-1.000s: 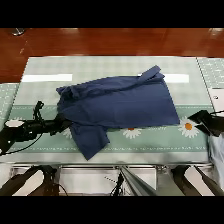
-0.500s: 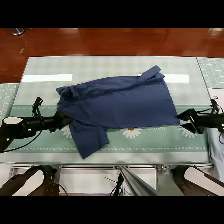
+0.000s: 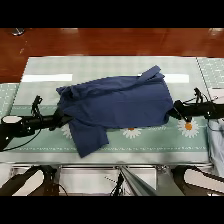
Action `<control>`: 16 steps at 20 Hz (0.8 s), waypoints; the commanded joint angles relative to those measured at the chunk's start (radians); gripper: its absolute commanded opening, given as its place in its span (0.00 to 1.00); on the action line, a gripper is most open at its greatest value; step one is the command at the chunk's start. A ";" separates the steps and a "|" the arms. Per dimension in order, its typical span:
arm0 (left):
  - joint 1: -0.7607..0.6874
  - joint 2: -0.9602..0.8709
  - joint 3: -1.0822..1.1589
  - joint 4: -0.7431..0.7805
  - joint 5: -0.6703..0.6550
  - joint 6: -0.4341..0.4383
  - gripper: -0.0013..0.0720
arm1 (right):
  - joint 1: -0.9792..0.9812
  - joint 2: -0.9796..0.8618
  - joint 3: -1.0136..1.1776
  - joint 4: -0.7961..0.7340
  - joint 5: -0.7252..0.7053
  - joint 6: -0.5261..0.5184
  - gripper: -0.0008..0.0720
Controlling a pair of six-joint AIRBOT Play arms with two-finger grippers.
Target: Fold the shirts.
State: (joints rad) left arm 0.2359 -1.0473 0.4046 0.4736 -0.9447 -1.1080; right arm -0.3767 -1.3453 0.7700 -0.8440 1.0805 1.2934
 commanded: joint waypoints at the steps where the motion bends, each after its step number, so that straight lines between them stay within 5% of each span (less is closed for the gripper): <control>1: 0.012 0.005 0.159 -0.117 -0.081 0.018 0.05 | 0.085 0.044 0.204 -0.031 0.100 0.028 0.05; 5: 0.010 0.051 0.642 -0.173 -0.137 0.004 0.05 | 0.114 0.167 0.701 -0.036 0.099 0.136 0.05; 8: 0.051 0.044 1.052 0.023 -0.119 -0.240 0.05 | 0.114 0.216 1.085 -0.176 0.156 0.235 0.05; 10: 0.094 0.048 1.313 0.163 -0.200 -0.330 0.05 | 0.114 0.254 1.284 -0.233 0.245 0.246 0.05; 13: 0.133 0.086 1.599 0.318 -0.359 -0.341 0.05 | 0.114 0.410 1.331 -0.264 0.345 0.247 0.05; 16: 0.133 0.203 1.679 0.481 -0.312 -0.318 0.05 | 0.114 0.573 1.316 -0.385 0.397 0.248 0.05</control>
State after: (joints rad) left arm 0.3553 -0.9192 1.9392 0.7673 -1.2388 -1.4044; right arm -0.2642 -0.9058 2.0438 -1.1126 1.3994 1.5284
